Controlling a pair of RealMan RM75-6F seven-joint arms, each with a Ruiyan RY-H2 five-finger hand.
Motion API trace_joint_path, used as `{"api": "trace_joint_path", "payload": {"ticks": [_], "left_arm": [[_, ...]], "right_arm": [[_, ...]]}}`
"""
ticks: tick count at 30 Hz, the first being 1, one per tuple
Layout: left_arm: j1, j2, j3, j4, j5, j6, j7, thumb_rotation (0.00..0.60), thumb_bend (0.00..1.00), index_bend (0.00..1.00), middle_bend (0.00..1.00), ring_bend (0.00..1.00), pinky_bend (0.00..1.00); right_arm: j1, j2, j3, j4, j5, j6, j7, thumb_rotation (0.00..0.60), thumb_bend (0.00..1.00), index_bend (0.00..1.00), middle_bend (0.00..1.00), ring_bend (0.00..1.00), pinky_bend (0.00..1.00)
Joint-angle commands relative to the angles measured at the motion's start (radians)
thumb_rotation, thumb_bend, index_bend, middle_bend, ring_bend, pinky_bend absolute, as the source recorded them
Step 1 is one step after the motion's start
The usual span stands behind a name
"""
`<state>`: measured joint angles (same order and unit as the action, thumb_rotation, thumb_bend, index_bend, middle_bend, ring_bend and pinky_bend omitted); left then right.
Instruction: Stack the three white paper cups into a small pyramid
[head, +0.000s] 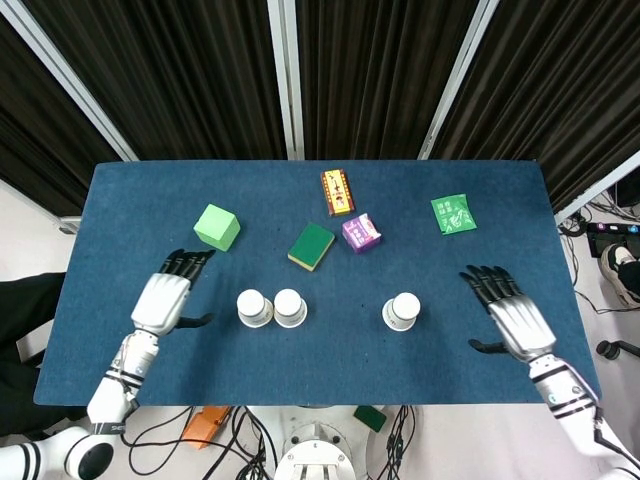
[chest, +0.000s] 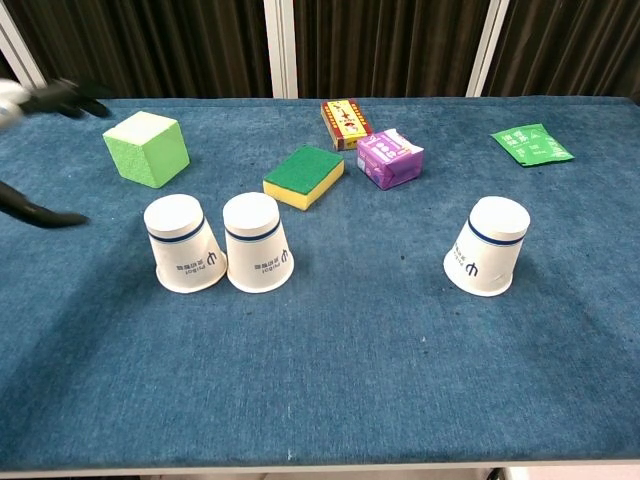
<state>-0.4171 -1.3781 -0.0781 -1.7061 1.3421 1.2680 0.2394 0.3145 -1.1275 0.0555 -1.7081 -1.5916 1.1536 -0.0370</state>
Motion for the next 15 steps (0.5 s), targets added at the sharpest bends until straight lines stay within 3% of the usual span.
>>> {"api": "trace_joint_path", "payload": {"ticks": [1, 6, 15], "left_arm": [[0.038, 0.037, -0.002, 0.0, 0.006, 0.042, -0.038, 0.6, 0.15, 0.0, 0.1, 0.1, 0.08], [0.072, 0.064, -0.003, 0.019, -0.003, 0.069, -0.088, 0.6, 0.15, 0.0, 0.1, 0.09, 0.08], [0.092, 0.075, -0.006, 0.036, -0.014, 0.064, -0.122, 0.6, 0.15, 0.0, 0.1, 0.08, 0.08]], "right_arm": [[0.094, -0.072, 0.027, -0.038, 0.037, -0.114, -0.088, 0.6, 0.23, 0.09, 0.13, 0.0, 0.08], [0.162, -0.14, 0.057, -0.017, 0.127, -0.203, -0.185, 0.6, 0.32, 0.21, 0.2, 0.02, 0.11], [0.214, -0.2, 0.064, 0.031, 0.213, -0.246, -0.243, 0.6, 0.4, 0.3, 0.23, 0.07, 0.14]]}}
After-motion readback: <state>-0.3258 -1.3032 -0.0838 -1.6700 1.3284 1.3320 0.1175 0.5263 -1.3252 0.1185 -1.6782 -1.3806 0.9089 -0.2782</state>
